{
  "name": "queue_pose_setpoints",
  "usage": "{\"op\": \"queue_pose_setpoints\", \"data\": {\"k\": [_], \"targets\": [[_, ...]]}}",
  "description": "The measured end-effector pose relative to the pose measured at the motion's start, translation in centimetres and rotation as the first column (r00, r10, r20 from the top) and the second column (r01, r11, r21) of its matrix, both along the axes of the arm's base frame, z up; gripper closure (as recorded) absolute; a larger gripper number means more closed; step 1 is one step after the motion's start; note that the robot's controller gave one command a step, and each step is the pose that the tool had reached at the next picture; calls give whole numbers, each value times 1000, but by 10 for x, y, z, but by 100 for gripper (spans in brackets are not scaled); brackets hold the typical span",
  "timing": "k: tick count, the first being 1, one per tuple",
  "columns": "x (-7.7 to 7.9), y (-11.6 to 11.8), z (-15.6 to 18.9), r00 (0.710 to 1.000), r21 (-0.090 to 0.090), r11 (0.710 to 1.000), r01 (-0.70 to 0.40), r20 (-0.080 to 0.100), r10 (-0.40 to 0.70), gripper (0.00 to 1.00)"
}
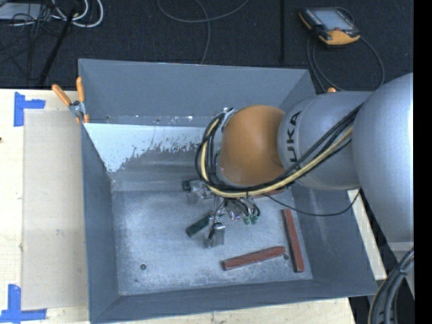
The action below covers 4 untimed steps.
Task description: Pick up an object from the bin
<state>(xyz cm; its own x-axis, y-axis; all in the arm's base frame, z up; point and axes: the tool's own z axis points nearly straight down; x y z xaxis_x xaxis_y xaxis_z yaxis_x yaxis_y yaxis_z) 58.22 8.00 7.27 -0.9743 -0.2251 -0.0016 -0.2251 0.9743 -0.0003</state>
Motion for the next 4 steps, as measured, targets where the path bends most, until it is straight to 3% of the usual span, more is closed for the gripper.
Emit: {"op": "queue_pose_setpoints", "data": {"k": [1,4], "targets": [[17,-15,-2,995,1,995,-105,1,105,100],[15,-15,17,995,1,995,-103,-7,103,100]]}}
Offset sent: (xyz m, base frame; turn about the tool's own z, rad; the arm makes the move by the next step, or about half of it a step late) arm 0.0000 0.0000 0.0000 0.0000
